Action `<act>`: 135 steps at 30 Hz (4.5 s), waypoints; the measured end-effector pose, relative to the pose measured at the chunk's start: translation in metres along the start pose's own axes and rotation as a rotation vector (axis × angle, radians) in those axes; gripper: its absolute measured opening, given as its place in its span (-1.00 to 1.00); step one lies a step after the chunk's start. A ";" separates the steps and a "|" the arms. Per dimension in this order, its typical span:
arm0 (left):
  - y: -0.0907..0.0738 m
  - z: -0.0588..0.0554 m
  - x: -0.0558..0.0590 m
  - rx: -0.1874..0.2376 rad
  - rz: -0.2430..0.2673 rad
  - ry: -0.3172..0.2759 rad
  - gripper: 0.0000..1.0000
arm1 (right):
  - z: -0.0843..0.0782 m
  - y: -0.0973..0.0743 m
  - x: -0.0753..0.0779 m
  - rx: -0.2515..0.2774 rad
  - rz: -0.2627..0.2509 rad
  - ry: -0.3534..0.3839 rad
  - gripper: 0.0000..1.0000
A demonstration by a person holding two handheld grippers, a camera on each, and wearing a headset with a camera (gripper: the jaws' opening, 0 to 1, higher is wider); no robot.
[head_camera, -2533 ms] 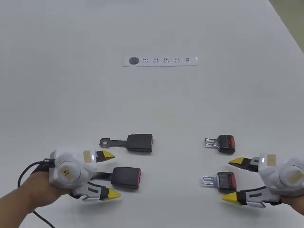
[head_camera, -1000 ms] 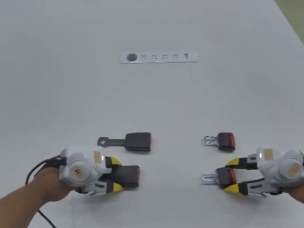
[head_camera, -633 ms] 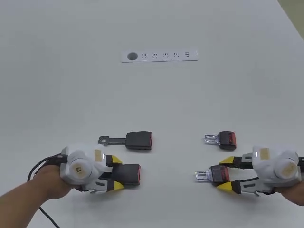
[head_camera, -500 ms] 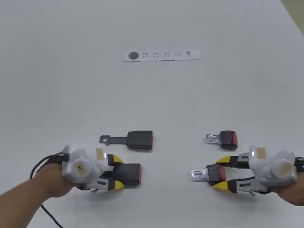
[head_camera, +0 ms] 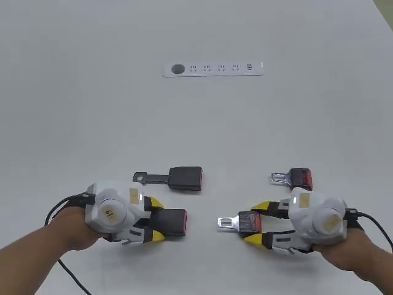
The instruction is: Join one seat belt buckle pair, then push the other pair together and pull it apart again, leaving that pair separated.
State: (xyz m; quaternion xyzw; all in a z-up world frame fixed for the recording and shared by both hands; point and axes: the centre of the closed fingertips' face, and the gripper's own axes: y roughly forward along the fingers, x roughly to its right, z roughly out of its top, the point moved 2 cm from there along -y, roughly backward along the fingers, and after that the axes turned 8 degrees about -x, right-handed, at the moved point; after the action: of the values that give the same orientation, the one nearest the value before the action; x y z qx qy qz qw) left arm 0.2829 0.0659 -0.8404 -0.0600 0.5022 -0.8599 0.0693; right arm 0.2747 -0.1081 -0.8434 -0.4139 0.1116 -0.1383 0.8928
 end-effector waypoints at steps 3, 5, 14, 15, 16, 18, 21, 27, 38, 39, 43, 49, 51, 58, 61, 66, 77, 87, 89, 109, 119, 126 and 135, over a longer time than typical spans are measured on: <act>0.000 0.000 0.000 -0.001 0.000 -0.001 -0.30 | 0.008 0.006 -0.004 0.014 0.005 0.007 -0.27; 0.000 0.000 0.000 -0.004 -0.001 -0.001 -0.30 | 0.013 0.010 -0.009 0.013 0.015 -0.015 -0.27; 0.000 0.001 0.001 -0.014 -0.004 0.013 -0.30 | 0.034 0.025 -0.017 0.034 0.018 -0.006 -0.28; 0.000 0.001 0.001 -0.014 -0.004 0.014 -0.30 | 0.036 0.027 -0.019 0.038 0.027 0.001 -0.28; 0.000 0.001 0.001 -0.014 -0.004 0.017 -0.30 | 0.039 0.029 -0.019 0.045 0.035 0.008 -0.28; 0.000 0.000 0.001 -0.019 -0.008 0.023 -0.30 | 0.040 0.030 -0.019 0.030 0.018 -0.033 -0.28; 0.001 0.000 0.000 -0.022 -0.009 0.033 -0.30 | 0.042 0.032 -0.023 0.036 0.031 -0.029 -0.28; -0.001 -0.001 0.000 -0.034 -0.022 0.057 -0.30 | 0.047 0.037 -0.026 0.029 0.038 -0.031 -0.29; -0.003 -0.002 0.001 -0.046 -0.029 0.086 -0.32 | 0.056 0.046 -0.028 -0.001 0.037 -0.028 -0.30; -0.002 -0.003 0.001 -0.045 -0.030 0.087 -0.32 | 0.056 0.046 -0.027 -0.005 0.036 -0.030 -0.30; -0.002 -0.003 0.001 -0.041 -0.031 0.083 -0.33 | 0.060 0.050 -0.027 0.003 0.042 -0.009 -0.30; -0.002 -0.004 0.002 -0.053 -0.050 0.104 -0.33 | 0.069 0.057 -0.029 -0.013 0.034 -0.017 -0.30; -0.002 -0.004 0.002 -0.054 -0.053 0.106 -0.33 | 0.069 0.056 -0.030 -0.025 0.033 -0.023 -0.30; -0.001 -0.004 0.001 -0.060 -0.058 0.121 -0.33 | 0.069 0.056 -0.030 -0.031 0.027 -0.026 -0.30; -0.001 -0.005 0.001 -0.049 -0.057 0.111 -0.33 | 0.068 0.055 -0.030 -0.034 0.023 -0.030 -0.30; -0.001 -0.005 -0.001 -0.052 -0.067 0.143 -0.33 | 0.065 0.054 -0.034 -0.038 0.014 -0.042 -0.31; -0.001 -0.005 -0.001 -0.004 -0.067 0.117 -0.33 | 0.063 0.053 -0.033 -0.018 -0.015 -0.097 -0.32; -0.001 -0.007 -0.001 0.023 -0.076 0.104 -0.33 | 0.063 0.053 -0.035 0.007 -0.030 -0.111 -0.33; -0.002 -0.007 -0.001 0.023 -0.075 0.105 -0.33 | 0.063 0.054 -0.035 0.009 -0.033 -0.124 -0.33; -0.002 -0.006 0.003 0.064 -0.090 0.085 -0.33 | 0.060 0.051 -0.036 0.053 -0.006 -0.157 -0.33; -0.002 -0.006 0.004 0.079 -0.093 0.059 -0.33 | 0.060 0.051 -0.036 0.075 0.008 -0.135 -0.32; -0.002 -0.002 0.008 0.055 -0.088 0.066 -0.30 | 0.061 0.051 -0.036 0.083 0.017 -0.141 -0.29; -0.003 0.001 0.007 0.001 -0.066 0.027 -0.27 | 0.063 0.042 -0.033 0.078 0.016 -0.059 -0.21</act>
State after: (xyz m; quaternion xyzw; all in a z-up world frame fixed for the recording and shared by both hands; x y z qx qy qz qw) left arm 0.2756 0.0654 -0.8375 -0.0648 0.5006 -0.8626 0.0342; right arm 0.2703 -0.0271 -0.8331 -0.3819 0.0829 -0.1231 0.9122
